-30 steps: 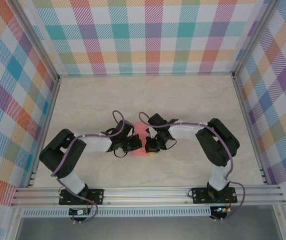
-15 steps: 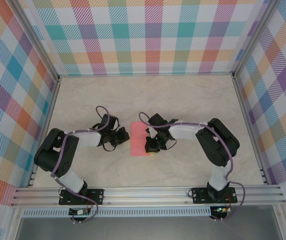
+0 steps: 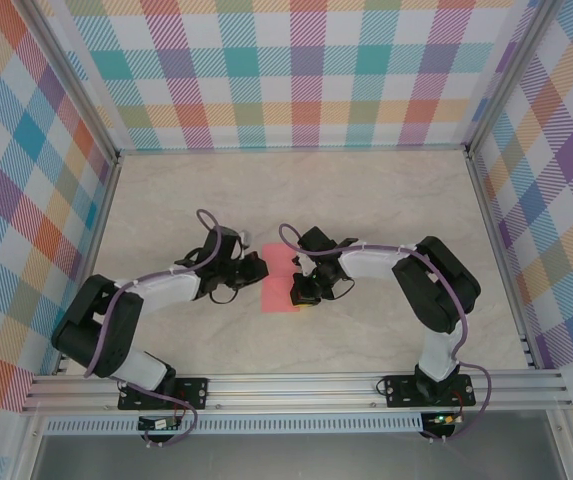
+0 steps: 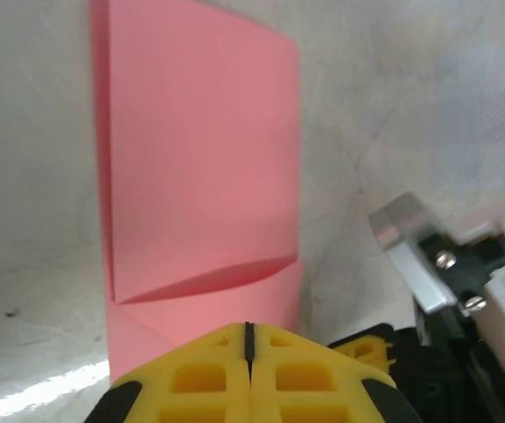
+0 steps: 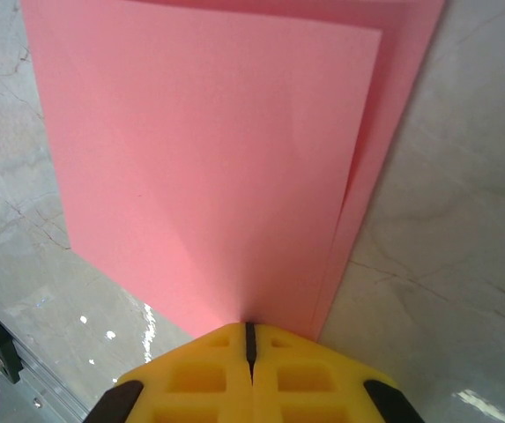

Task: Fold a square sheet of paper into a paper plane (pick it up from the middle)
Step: Fold the triangle a second time at the center of the table.

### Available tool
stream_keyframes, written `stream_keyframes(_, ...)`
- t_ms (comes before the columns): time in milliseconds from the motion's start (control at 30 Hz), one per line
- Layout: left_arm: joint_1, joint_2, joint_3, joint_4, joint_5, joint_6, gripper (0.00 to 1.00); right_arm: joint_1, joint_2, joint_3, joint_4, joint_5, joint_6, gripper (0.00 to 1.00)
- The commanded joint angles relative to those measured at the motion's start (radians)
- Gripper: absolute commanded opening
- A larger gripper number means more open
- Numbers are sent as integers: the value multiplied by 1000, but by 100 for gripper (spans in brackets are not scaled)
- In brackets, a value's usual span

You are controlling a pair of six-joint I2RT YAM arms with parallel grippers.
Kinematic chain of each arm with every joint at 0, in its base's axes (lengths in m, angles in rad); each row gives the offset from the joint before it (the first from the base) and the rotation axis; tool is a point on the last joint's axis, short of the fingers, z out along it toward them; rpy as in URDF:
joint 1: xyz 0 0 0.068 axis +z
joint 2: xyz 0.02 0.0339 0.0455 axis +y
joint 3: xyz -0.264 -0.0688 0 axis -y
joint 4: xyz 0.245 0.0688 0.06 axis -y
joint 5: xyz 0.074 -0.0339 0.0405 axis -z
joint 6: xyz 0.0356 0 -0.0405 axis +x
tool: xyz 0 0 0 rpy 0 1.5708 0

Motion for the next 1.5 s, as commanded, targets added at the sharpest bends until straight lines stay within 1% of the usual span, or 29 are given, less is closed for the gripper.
stream_keyframes(0,-28,65,-10,45,36,-14,5,15,45,-46,-99,52,3,5)
stream_keyframes(233,-41,146,-7,105,7,-17,4,16,7,20,-103,15,-21,9)
stream_keyframes(433,-41,141,-45,178,-15,-21,5,15,-17,36,-105,3,-31,9)
stream_keyframes(733,-41,169,-71,153,-25,-20,3,15,-37,121,-85,-13,-27,9)
stream_keyframes(967,-43,166,-90,136,-43,-16,3,16,52,206,-73,-26,-28,9)
stream_keyframes(1267,-43,170,-90,97,-83,-19,1,22,119,222,-78,-37,-51,4)
stream_keyframes(1467,-46,184,-89,76,-104,-32,1,28,144,242,-84,-38,-57,4)
